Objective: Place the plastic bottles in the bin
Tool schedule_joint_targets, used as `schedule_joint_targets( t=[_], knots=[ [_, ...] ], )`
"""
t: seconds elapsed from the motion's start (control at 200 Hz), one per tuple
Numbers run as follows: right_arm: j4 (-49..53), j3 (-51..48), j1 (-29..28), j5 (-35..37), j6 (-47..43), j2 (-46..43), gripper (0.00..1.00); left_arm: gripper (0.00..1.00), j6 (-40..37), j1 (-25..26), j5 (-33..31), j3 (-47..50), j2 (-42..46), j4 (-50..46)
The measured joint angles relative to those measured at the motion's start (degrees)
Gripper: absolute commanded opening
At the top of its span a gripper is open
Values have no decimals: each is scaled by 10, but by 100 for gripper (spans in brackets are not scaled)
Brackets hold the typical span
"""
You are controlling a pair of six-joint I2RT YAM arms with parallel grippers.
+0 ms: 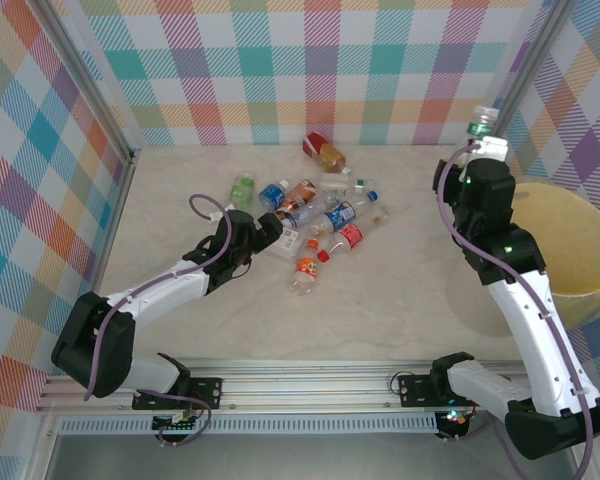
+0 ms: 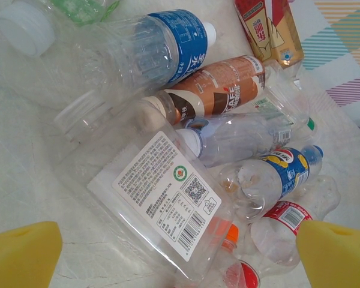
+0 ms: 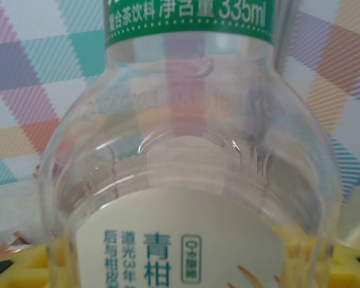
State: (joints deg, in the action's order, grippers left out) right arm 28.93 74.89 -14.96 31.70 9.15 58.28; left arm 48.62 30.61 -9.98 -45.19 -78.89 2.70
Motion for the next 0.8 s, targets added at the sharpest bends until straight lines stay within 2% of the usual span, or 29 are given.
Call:
schedule_joint_targets(
  t=[0.195, 0.38, 0.645, 0.8],
  knots=[
    [58, 31, 76, -30, 16, -12, 40, 100, 0, 0, 2, -20, -22, -10],
    [136, 72, 176, -74, 39, -10, 39, 100, -2, 0, 20, -54, -49, -15],
    [266, 122, 344, -166, 36, 42, 40, 100, -11, 0, 24, -83, -53, -30],
    [334, 127, 402, -183, 20, 62, 42, 100, -18, 0, 23, -90, -53, -47]
  ],
)
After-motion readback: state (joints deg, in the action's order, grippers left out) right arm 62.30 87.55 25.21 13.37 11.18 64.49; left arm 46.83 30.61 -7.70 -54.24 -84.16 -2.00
